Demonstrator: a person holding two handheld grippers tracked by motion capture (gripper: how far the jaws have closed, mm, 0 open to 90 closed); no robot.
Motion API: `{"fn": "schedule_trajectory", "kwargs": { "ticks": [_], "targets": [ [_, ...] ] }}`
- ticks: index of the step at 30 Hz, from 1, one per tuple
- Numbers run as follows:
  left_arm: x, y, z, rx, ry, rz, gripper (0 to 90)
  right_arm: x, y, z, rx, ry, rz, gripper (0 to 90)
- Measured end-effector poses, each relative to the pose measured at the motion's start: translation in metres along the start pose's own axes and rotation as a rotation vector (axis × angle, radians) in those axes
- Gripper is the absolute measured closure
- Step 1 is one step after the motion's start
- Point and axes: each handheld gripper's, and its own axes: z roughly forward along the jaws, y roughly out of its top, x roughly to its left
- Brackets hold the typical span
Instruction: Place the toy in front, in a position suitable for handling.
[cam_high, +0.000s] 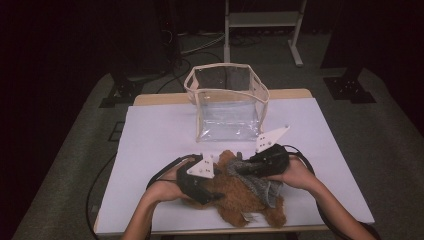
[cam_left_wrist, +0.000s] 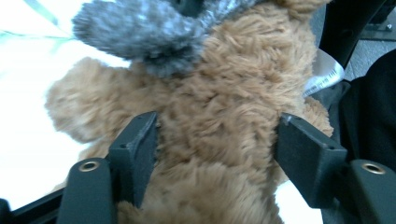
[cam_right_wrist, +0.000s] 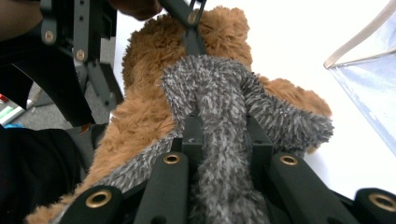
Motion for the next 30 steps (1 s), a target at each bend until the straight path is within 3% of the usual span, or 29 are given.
{"fn": "schedule_trajectory", "kwargs": {
  "ticks": [4,8,10,16,21,25,30],
  "targets": [
    [0.007,-0.003,-0.014,-0.024,0.037,-0.026,25.6,0.004,-0.009,-0.003,-0.013,0.017,0.011,74.9],
    [0.011,-0.01,-0.022,-0.001,0.061,-0.056,25.3,0.01,-0.012,-0.005,-0.013,0.033,0.005,74.9],
    [0.011,-0.018,-0.02,0.003,0.041,-0.077,29.8,0.015,-0.01,-0.007,0.002,0.027,-0.022,74.9],
    [0.005,-0.018,-0.017,0.032,0.035,-0.048,34.0,0.013,0.009,-0.002,0.012,0.007,-0.054,74.9],
    [0.001,-0.017,-0.016,0.045,0.037,-0.026,34.3,0.009,0.026,0.02,0.045,0.014,-0.087,74.8],
    [0.0,-0.021,-0.018,0.034,0.039,-0.024,34.3,0.005,0.022,0.02,0.044,0.015,-0.076,74.8],
    [-0.001,-0.021,-0.018,0.027,0.043,-0.032,34.3,-0.002,0.002,-0.002,0.021,-0.02,-0.019,74.8]
  ]
}}
